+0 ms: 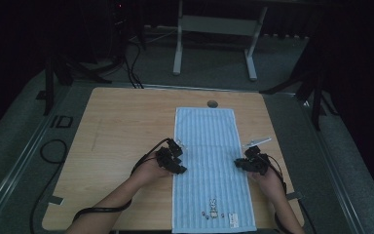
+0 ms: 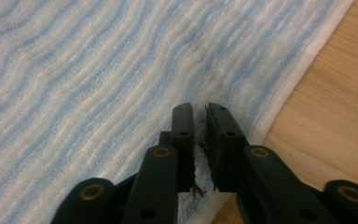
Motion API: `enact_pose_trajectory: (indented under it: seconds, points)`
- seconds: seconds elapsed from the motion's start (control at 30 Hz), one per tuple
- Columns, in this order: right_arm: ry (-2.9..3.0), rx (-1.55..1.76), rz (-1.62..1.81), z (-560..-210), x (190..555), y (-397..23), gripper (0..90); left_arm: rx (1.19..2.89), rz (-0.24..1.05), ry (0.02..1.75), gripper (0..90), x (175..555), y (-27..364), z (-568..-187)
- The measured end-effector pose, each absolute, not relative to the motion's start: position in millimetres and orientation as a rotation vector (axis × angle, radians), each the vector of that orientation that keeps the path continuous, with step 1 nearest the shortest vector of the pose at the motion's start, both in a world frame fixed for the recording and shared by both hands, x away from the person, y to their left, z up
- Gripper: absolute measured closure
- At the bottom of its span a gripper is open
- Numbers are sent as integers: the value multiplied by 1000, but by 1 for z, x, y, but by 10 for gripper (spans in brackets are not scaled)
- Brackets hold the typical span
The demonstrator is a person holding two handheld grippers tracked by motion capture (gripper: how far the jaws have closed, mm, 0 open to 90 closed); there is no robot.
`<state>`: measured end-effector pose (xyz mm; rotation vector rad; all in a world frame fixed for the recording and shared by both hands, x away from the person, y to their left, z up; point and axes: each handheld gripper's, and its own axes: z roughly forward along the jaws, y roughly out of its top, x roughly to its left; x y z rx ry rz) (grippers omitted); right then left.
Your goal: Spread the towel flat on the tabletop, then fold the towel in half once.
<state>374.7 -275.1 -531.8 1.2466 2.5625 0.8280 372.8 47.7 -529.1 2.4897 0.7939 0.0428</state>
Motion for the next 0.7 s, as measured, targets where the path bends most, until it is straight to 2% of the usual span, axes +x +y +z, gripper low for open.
enact_pose_trajectory:
  seconds: [0.13,0.33,0.7]
  points:
    - [2484,1255,856,-519,381,-279,743,2435,84,832,452,381,55,-522]
    - [2477,1277,802,-506,410,-285,651,2391,152,886,438,399,70,-516]
    - [2439,1421,710,-508,480,-280,601,2359,243,1047,441,460,79,-515]
